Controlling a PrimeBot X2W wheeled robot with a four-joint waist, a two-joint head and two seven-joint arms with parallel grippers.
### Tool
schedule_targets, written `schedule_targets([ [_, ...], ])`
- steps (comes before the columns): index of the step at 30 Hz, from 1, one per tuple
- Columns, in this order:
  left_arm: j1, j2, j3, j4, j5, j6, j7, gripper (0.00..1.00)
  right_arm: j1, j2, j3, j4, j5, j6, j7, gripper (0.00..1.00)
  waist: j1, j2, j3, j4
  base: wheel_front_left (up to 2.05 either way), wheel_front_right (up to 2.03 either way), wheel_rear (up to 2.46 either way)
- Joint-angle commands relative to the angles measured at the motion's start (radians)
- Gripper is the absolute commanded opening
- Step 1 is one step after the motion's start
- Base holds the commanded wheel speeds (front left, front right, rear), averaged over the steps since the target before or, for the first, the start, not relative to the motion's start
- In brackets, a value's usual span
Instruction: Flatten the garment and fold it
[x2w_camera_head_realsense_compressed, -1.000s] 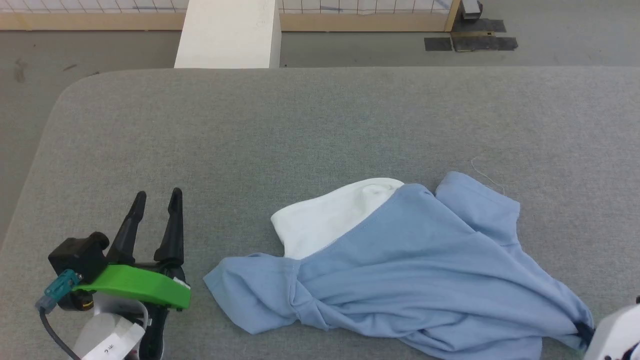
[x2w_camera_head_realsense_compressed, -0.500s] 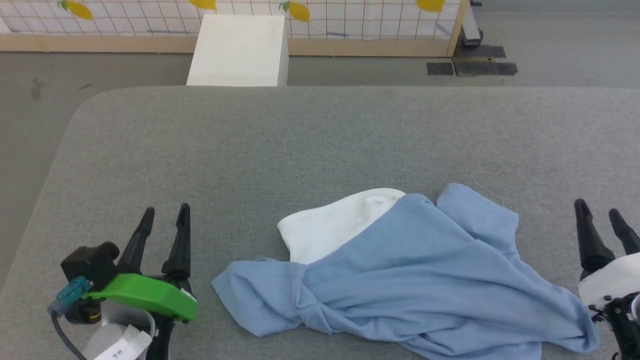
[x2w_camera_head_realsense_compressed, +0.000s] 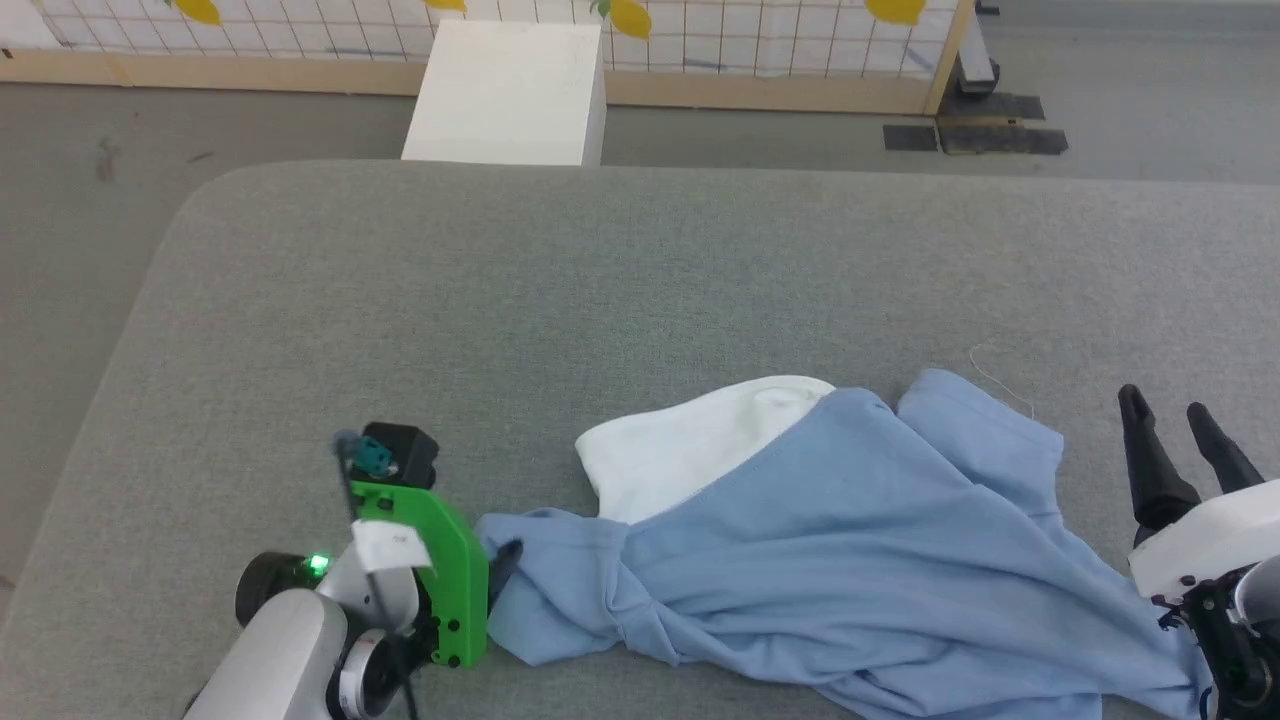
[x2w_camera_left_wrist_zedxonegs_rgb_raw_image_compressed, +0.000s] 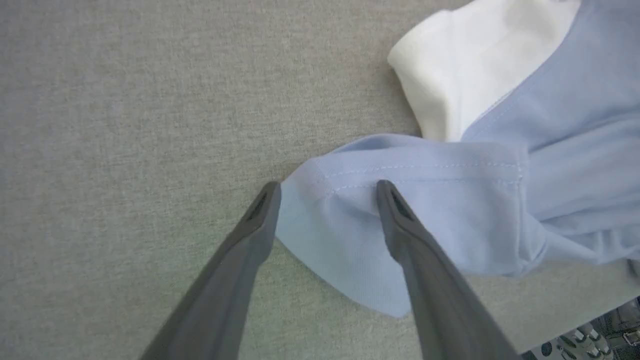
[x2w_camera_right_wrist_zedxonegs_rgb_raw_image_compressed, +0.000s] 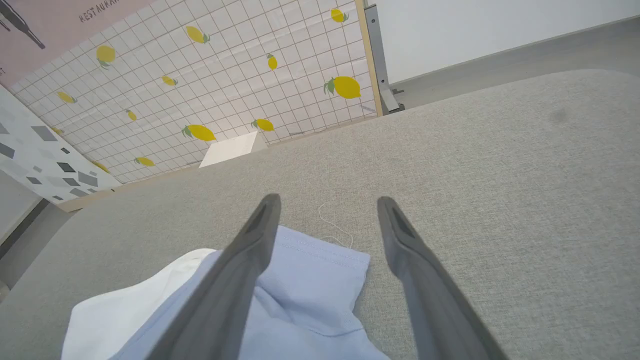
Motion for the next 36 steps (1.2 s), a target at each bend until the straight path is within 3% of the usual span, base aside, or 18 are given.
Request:
schedule_targets([
  [1, -0.022, 0.019, -0.012, 0.001, 0.01, 0.015, 0.045, 1.0, -0.017, 0.0, 0.005, 0.004, 0.0, -0.001, -0.011, 1.0, 0.0, 0.0036, 0.014, -0.011, 0.0, 0.0, 0.0],
  [4, -0.042, 0.04, -0.036, 0.022, 0.032, 0.032, 0.12, 1.0, -0.017, 0.0, 0.01, 0.004, 0.001, -0.001, -0.019, 1.0, 0.0, 0.0036, 0.033, -0.025, 0.0, 0.0, 0.0],
  [12, -0.044, 0.036, -0.076, 0.113, 0.018, 0.017, 0.195, 1.0, -0.016, 0.0, 0.011, 0.008, 0.002, -0.001, -0.038, 1.0, 0.0, 0.0036, 0.075, -0.055, 0.0, 0.0, 0.0],
  [13, -0.042, 0.031, -0.073, 0.117, 0.01, 0.015, 0.191, 0.44, -0.016, 0.0, 0.012, 0.009, 0.003, -0.001, -0.041, 1.0, 0.0, 0.0036, 0.076, -0.056, 0.0, 0.0, 0.0],
  [14, -0.041, 0.026, -0.068, 0.12, 0.001, 0.01, 0.179, 0.0, -0.015, 0.0, 0.012, 0.01, 0.003, -0.001, -0.044, 1.0, 0.0, 0.0036, 0.078, -0.056, 0.0, 0.0, 0.0],
  [18, -0.046, 0.009, -0.023, 0.112, -0.041, 0.005, 0.121, 0.0, -0.01, 0.0, 0.007, 0.022, 0.003, -0.001, -0.051, 1.0, 0.0, 0.0036, 0.073, -0.044, 0.0, 0.0, 0.0],
  [22, -0.07, -0.014, 0.085, 0.071, -0.107, 0.026, 0.021, 0.0, -0.01, 0.0, 0.002, 0.039, -0.006, -0.001, -0.05, 1.0, 0.0, 0.0036, 0.056, -0.024, 0.0, 0.0, 0.0],
  [29, -0.107, 0.0, 0.31, -0.001, -0.172, 0.096, -0.172, 0.0, -0.02, 0.0, 0.02, 0.06, -0.009, -0.001, -0.036, 1.0, 0.0, 0.0036, 0.028, 0.005, 0.0, 0.0, 0.0],
  [36, 0.024, 0.024, 0.456, 0.016, -0.208, 0.177, -0.232, 0.0, -0.019, 0.0, 0.036, 0.065, -0.01, -0.001, -0.028, 1.0, 0.0, 0.0036, 0.021, 0.011, 0.0, 0.0, 0.0],
])
